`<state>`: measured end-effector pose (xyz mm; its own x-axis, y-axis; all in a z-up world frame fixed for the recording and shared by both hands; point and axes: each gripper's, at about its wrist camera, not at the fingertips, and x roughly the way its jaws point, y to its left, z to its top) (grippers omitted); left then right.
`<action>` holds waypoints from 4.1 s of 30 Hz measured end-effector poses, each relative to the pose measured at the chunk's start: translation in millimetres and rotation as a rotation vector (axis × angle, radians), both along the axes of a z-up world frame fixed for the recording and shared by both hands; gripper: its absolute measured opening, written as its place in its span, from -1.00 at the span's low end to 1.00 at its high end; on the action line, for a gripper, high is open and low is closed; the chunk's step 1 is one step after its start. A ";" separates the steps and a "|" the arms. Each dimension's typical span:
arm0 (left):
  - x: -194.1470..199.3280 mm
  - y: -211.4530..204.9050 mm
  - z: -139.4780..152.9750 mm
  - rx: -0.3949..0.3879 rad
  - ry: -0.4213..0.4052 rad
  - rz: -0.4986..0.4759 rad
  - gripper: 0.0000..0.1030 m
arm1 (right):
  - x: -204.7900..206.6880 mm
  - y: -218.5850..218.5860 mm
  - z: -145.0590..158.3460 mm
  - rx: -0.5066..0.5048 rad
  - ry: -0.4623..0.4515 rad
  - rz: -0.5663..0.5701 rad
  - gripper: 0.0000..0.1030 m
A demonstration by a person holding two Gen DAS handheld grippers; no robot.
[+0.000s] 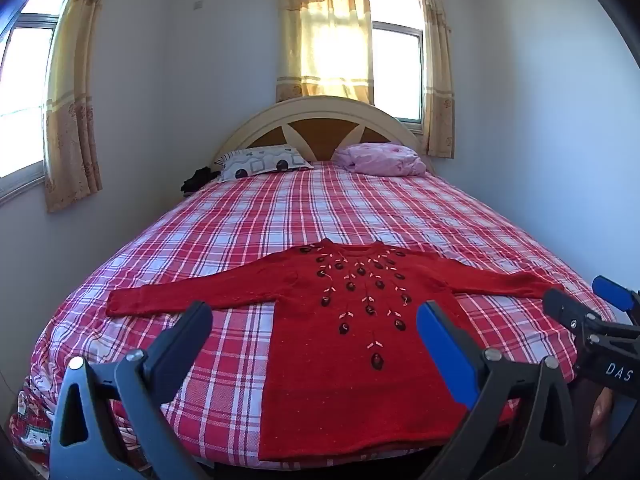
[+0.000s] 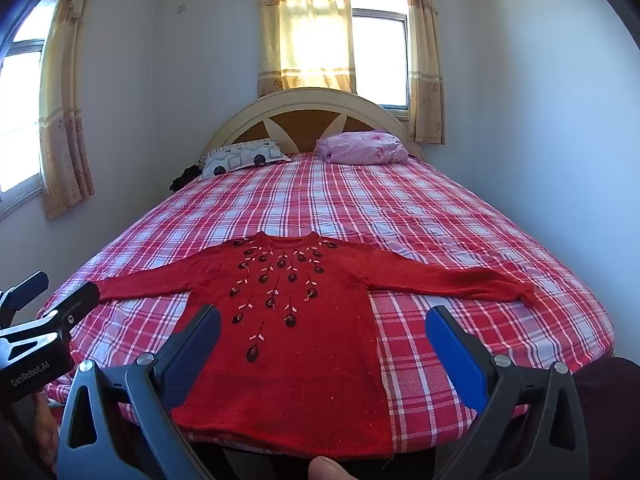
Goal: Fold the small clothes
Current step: 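Move both grippers over the spread red sweater, then grasp the sleeve cuff with the right gripper and fold it across the body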
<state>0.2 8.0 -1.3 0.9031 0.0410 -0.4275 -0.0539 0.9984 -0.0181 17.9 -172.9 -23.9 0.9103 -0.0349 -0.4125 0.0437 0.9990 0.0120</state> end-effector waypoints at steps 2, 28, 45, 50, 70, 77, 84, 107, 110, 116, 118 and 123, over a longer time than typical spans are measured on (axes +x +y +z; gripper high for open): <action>0.0 -0.2 -0.1 0.003 -0.001 0.002 1.00 | 0.0 0.0 0.1 0.002 -0.001 0.000 0.98; 5.6 2.9 -4.0 0.016 0.004 0.032 1.00 | 4.9 -4.4 -6.2 0.000 0.018 -0.005 0.98; 31.6 -5.0 -36.0 0.060 0.065 0.027 1.00 | 48.1 -27.1 -43.1 0.034 0.105 0.023 0.98; 49.4 -13.6 -54.0 0.091 0.091 0.001 1.00 | 75.5 -57.3 -71.7 0.095 0.155 -0.006 0.98; 192.2 -2.6 -128.3 0.227 0.255 0.050 1.00 | 136.7 -349.6 -140.6 0.517 0.247 -0.411 0.22; 224.3 6.7 -146.0 0.239 0.302 0.082 1.00 | 158.2 -394.5 -153.5 0.705 0.205 -0.439 0.20; 239.6 11.1 -163.4 0.236 0.345 0.091 1.00 | 167.5 -419.7 -164.0 0.784 0.173 -0.491 0.08; 239.3 14.7 -178.0 0.196 0.358 0.055 1.00 | 245.0 -334.0 -83.5 0.435 0.117 -0.336 -0.90; 239.4 17.6 -178.2 0.179 0.358 0.061 1.00 | 267.5 -289.5 -75.6 0.353 0.133 -0.244 -0.90; 237.9 21.9 -178.6 0.140 0.358 0.048 1.00 | 299.0 -194.8 -76.6 0.194 0.167 -0.058 -0.90; 237.5 21.5 -178.6 0.139 0.355 0.043 1.00 | 306.7 -163.1 -83.6 0.141 0.185 0.011 -0.90; 237.7 22.1 -178.4 0.130 0.355 0.040 1.00 | 325.5 -100.8 -118.5 0.071 0.293 0.176 -0.89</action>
<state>237.9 30.1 -179.7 0.6962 0.1480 -0.7024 -0.0732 0.9880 0.1357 343.5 -273.7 -142.4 0.7421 0.1498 -0.6533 -0.1171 0.9887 0.0938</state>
